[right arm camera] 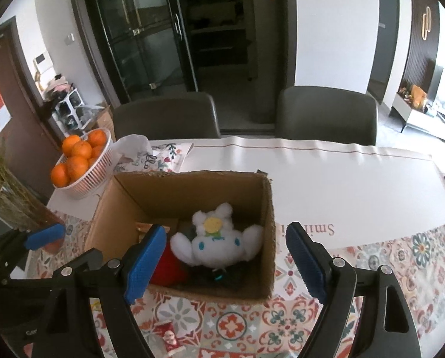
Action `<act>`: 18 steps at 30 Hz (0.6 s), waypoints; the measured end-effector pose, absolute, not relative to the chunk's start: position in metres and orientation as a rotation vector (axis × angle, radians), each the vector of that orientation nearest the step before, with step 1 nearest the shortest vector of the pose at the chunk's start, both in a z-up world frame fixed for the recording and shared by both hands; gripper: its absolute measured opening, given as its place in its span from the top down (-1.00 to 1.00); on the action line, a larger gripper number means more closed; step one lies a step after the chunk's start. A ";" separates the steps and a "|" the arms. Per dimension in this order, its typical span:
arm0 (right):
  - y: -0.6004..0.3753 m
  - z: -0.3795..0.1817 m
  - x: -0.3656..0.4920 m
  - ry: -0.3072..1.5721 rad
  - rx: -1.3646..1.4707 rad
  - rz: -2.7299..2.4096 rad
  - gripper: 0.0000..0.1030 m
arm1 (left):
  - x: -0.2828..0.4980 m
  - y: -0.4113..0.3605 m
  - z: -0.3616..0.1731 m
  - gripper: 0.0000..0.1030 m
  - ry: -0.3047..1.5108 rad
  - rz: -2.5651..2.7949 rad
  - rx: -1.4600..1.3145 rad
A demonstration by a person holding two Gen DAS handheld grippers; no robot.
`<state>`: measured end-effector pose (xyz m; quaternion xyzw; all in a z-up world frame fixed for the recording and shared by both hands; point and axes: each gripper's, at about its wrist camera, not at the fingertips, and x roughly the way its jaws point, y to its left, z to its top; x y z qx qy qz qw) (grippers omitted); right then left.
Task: Organize soft objects
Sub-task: 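Open both tools to release the pompom and plush into the box, then move the left tool to the red candy bag while the right tool approaches the teal tissue pack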
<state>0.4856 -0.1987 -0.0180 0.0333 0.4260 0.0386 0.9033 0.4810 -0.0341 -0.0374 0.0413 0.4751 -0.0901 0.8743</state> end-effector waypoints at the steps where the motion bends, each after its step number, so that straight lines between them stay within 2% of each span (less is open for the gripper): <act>1: -0.200 -0.015 0.480 0.873 0.072 0.073 -0.63 | 0.477 -0.035 -0.035 -0.44 0.990 -0.182 0.087; 18: -0.229 -0.008 0.402 0.845 0.138 -0.072 -0.63 | 0.420 -0.048 -0.027 -0.47 0.995 -0.172 0.069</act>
